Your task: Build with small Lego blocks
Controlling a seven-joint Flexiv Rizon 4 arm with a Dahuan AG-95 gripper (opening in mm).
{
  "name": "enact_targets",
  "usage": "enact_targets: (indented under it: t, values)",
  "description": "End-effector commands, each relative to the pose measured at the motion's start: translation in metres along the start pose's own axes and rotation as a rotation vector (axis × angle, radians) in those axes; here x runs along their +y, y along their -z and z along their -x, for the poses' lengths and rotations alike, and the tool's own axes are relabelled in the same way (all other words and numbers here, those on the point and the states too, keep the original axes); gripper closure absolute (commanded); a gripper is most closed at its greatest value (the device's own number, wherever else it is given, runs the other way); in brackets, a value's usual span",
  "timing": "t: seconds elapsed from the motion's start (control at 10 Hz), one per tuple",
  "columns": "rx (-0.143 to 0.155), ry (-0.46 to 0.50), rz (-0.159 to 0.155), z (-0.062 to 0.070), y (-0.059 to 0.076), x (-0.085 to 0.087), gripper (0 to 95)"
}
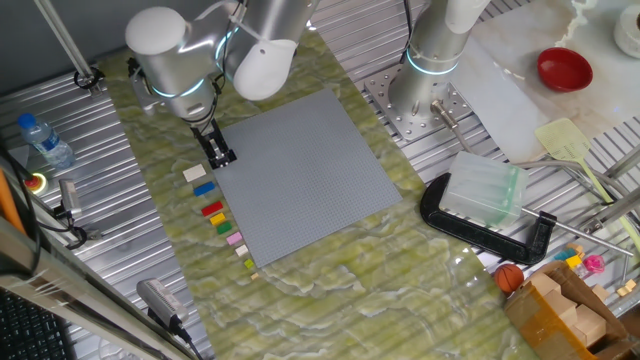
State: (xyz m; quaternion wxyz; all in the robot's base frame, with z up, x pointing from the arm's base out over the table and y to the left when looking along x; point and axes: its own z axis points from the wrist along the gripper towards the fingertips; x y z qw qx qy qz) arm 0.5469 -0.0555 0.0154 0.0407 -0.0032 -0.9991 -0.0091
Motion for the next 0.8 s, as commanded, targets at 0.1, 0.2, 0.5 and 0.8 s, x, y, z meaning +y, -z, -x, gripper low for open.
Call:
enact_targets:
  t: [0.1, 0.2, 0.5, 0.8]
  values:
    - [-0.002, -0.002, -0.001, 0.0019, -0.0014, 0.0002, 95.0]
    - [-0.004, -0.002, -0.001, 0.0023, -0.0022, 0.0002, 95.0]
    - [-0.004, -0.002, 0.000, 0.0031, -0.0042, 0.0001, 95.0]
    - [-0.005, -0.004, -0.001, 0.0039, -0.0057, -0.0002, 95.0]
